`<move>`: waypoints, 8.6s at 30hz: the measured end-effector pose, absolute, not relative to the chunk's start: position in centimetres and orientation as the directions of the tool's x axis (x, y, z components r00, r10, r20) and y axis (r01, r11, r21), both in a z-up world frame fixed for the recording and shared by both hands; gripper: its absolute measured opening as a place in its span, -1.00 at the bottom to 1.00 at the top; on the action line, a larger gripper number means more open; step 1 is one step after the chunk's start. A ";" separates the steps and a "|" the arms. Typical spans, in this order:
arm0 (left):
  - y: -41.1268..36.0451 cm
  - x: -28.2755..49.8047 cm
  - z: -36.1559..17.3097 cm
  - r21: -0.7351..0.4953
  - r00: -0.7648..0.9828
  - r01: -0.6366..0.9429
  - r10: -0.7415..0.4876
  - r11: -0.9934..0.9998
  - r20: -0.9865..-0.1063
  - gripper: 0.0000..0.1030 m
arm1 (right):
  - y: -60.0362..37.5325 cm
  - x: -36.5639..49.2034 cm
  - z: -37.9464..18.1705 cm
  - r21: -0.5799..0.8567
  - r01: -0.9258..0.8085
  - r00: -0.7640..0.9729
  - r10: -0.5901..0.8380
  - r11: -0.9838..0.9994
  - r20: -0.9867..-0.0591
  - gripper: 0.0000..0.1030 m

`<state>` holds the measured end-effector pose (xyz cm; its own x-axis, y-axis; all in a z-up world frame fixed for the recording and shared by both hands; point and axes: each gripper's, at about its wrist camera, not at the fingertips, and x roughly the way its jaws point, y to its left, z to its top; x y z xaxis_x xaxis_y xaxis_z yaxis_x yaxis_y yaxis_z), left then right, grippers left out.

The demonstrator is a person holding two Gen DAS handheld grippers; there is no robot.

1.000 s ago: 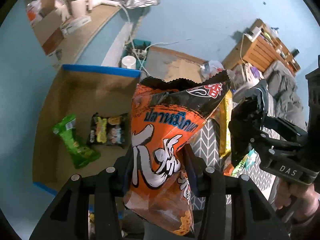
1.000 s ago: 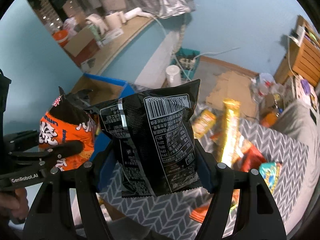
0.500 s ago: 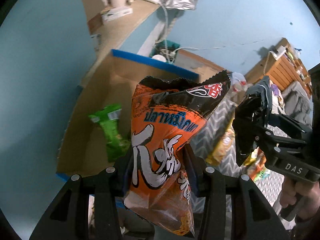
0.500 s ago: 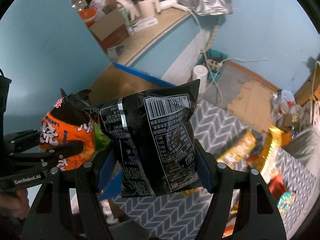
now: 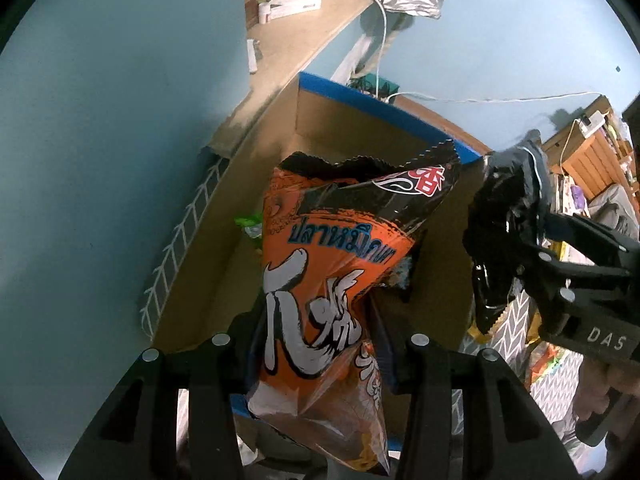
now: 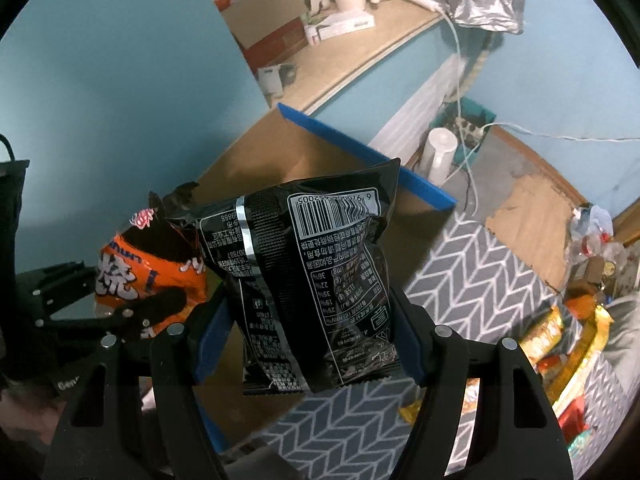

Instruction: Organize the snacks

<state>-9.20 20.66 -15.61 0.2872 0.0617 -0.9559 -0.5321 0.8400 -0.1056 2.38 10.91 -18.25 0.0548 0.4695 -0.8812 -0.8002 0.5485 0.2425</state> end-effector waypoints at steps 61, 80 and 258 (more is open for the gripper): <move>9.1 -0.5 -12.7 -0.105 0.308 -0.203 -0.038 0.974 -0.951 0.37 | -11.3 6.5 -18.4 0.126 -0.369 0.189 0.207 0.921 -0.960 0.63; 0.1 5.7 -17.7 -0.090 0.191 0.059 -0.100 0.994 -0.977 0.41 | -24.6 6.2 -22.9 0.120 -0.017 0.141 0.121 0.993 -0.983 0.63; 23.0 -6.2 -13.5 -0.064 0.326 -0.500 0.119 0.864 -0.938 0.07 | 12.5 5.5 -16.9 0.267 -0.701 0.055 0.423 0.662 -0.905 0.30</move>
